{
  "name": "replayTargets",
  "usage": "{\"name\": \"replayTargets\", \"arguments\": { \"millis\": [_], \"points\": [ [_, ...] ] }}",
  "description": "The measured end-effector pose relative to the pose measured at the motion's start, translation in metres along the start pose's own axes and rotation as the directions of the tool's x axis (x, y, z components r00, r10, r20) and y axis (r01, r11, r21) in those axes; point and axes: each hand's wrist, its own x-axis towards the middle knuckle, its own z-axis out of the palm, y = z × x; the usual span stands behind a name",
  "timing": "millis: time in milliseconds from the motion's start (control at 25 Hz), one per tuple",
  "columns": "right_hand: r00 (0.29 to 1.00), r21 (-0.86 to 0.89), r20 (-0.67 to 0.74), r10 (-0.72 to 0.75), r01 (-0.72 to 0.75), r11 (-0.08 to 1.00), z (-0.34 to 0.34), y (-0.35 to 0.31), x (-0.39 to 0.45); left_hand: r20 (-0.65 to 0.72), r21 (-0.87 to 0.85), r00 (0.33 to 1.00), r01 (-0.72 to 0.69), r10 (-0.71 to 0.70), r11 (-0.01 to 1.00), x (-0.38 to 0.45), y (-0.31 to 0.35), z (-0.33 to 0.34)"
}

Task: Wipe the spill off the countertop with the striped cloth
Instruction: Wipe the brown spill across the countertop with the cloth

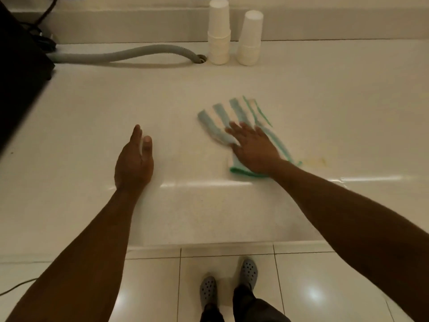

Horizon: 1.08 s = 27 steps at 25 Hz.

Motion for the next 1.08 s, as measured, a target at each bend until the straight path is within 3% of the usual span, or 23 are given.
{"name": "replayTargets", "arguments": {
  "millis": [40,120,240,320,480,520,640,720,800,920,960,1080],
  "points": [
    [0.996,0.008,-0.001,0.085,-0.085,0.996,-0.005,-0.002,0.015,0.013,0.025,1.0,-0.014,0.013,1.0,0.0,0.0,0.002],
    [0.994,0.018,0.001,0.111,-0.111,0.994,-0.003,-0.035,0.032,0.018,0.041,1.0,-0.023,0.022,0.999,0.003,-0.001,0.003],
    [0.992,0.036,0.005,-0.123,0.122,0.992,0.025,-0.091,-0.009,-0.009,-0.003,1.0,-0.027,0.027,1.0,0.004,-0.004,-0.001],
    [0.98,0.04,-0.024,-0.2,0.201,0.979,0.035,-0.086,-0.049,-0.033,-0.054,0.999,-0.031,0.029,0.998,0.002,-0.004,-0.003],
    [0.998,0.035,-0.01,0.06,-0.06,0.998,0.01,-0.066,-0.022,-0.05,-0.142,0.998,0.038,-0.045,0.989,-0.001,-0.001,-0.006],
    [0.998,0.027,0.008,0.061,-0.061,0.998,0.008,-0.08,-0.012,-0.063,-0.177,0.996,0.058,-0.07,0.983,0.001,0.0,-0.006],
    [0.978,0.013,0.047,-0.202,0.202,0.979,0.025,-0.133,-0.038,-0.107,-0.263,0.983,0.114,-0.146,0.958,0.007,-0.004,-0.009],
    [0.93,0.02,0.055,-0.364,0.364,0.931,0.042,-0.127,-0.092,-0.106,-0.29,0.98,0.132,-0.169,0.948,0.008,-0.008,-0.011],
    [0.955,0.044,0.019,-0.296,0.295,0.954,0.036,-0.089,-0.11,-0.091,-0.253,0.981,0.143,-0.171,0.957,0.006,-0.007,-0.011],
    [0.999,0.017,0.005,0.047,-0.047,0.999,0.012,-0.058,-0.077,-0.029,-0.131,0.995,0.09,-0.095,0.987,0.0,0.001,-0.008],
    [0.997,-0.003,-0.008,0.08,-0.08,0.997,0.01,-0.067,-0.064,0.003,-0.061,0.999,0.05,-0.05,0.997,-0.002,0.004,-0.007],
    [0.995,-0.017,0.004,-0.101,0.101,0.995,0.03,-0.103,-0.081,0.058,0.133,0.998,-0.046,0.038,0.99,-0.003,0.014,-0.002]
  ]
}}
